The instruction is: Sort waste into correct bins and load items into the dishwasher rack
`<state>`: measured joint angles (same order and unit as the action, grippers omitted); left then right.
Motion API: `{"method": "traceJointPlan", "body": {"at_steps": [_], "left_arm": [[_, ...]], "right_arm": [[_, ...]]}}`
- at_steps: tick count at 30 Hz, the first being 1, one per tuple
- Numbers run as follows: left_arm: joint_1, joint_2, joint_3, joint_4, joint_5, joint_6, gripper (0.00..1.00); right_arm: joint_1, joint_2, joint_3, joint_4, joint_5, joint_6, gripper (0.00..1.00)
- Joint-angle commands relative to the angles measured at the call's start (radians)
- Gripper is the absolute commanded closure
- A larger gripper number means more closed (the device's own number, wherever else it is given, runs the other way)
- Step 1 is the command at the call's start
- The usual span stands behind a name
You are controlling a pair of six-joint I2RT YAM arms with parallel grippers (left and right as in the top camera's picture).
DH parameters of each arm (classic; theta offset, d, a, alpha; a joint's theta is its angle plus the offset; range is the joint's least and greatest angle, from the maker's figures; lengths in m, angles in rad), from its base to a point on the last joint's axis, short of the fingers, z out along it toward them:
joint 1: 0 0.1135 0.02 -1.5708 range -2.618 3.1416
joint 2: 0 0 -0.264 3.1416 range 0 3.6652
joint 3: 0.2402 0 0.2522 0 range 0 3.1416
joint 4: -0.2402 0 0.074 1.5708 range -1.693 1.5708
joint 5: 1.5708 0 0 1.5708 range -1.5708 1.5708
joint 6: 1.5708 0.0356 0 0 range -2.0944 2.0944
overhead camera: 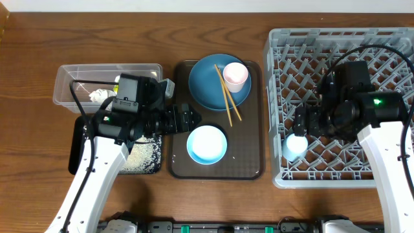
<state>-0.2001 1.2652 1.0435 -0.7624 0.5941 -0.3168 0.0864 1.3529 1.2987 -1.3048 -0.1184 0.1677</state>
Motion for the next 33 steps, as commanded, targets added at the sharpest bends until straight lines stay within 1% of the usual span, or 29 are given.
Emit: {"method": "traceJointPlan", "body": {"at_steps": [1, 3, 10, 11, 13, 18, 20, 22, 23, 25, 27, 28, 29, 30, 33], "left_arm": [[0.002, 0.001, -0.002, 0.023, -0.012, 0.006, 0.02], [0.002, 0.001, -0.002, 0.122, -0.012, 0.006, 0.02], [-0.020, 0.032, -0.002, 0.328, -0.005, -0.061, 0.02], [-0.028, 0.047, -0.002, 0.363, -0.005, -0.082, 0.02], [-0.051, 0.096, -0.002, 0.451, -0.004, -0.158, 0.02], [-0.106, 0.237, 0.005, 0.669, -0.017, -0.286, 0.02], [-0.124, 0.289, 0.010, 0.726, -0.068, -0.328, 0.02], [-0.148, 0.342, 0.010, 0.780, -0.174, -0.370, 0.02], [-0.159, 0.363, 0.010, 0.807, -0.213, -0.370, 0.00], [-0.185, 0.403, 0.010, 0.862, -0.281, -0.370, 0.12], [-0.209, 0.433, 0.010, 0.911, -0.337, -0.370, 0.14], [-0.221, 0.448, 0.010, 0.941, -0.361, -0.370, 0.16], [-0.233, 0.461, 0.010, 0.969, -0.383, -0.370, 0.22], [-0.243, 0.471, 0.010, 0.987, -0.402, -0.370, 0.24], [-0.267, 0.498, 0.026, 0.996, -0.431, -0.369, 0.25]], "right_arm": [[0.006, -0.002, 0.012, -0.004, 0.002, -0.008, 0.01], [0.006, -0.002, 0.012, -0.005, 0.002, -0.008, 0.01], [0.006, -0.002, 0.012, 0.000, 0.002, -0.008, 0.01], [0.006, -0.002, 0.012, 0.000, 0.002, -0.008, 0.01], [0.006, -0.002, 0.012, 0.000, 0.002, -0.008, 0.01], [0.006, -0.002, 0.012, -0.001, 0.002, -0.008, 0.01], [0.006, -0.002, 0.011, -0.004, 0.002, -0.008, 0.01], [0.006, -0.002, 0.011, -0.009, 0.002, -0.008, 0.01], [0.006, -0.002, 0.011, -0.010, 0.002, -0.008, 0.01], [0.006, -0.002, 0.011, -0.014, 0.002, -0.008, 0.01], [0.006, -0.002, 0.010, -0.017, 0.002, -0.008, 0.01], [0.006, -0.002, 0.008, -0.018, 0.002, -0.008, 0.01], [0.006, -0.002, 0.008, -0.021, 0.002, -0.008, 0.01], [0.006, -0.002, 0.008, -0.024, 0.002, -0.008, 0.01], [0.006, -0.002, 0.008, -0.031, 0.002, -0.008, 0.01]]}}
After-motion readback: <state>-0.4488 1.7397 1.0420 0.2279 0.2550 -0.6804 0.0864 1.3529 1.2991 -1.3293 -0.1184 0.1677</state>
